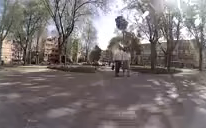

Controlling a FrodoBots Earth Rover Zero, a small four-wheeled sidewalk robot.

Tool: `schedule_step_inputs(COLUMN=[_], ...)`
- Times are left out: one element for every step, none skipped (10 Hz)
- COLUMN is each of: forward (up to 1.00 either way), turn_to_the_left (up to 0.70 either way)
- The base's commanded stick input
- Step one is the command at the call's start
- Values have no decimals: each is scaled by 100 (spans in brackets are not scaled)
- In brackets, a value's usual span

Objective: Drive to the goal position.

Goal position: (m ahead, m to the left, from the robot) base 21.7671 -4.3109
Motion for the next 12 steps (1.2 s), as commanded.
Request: schedule_step_inputs(forward=[70,70,70,70,70,70,70,70,70,70,70,70], turn_to_the_left=[0,0,0,0,0,0,0,0,0,0,0,0])
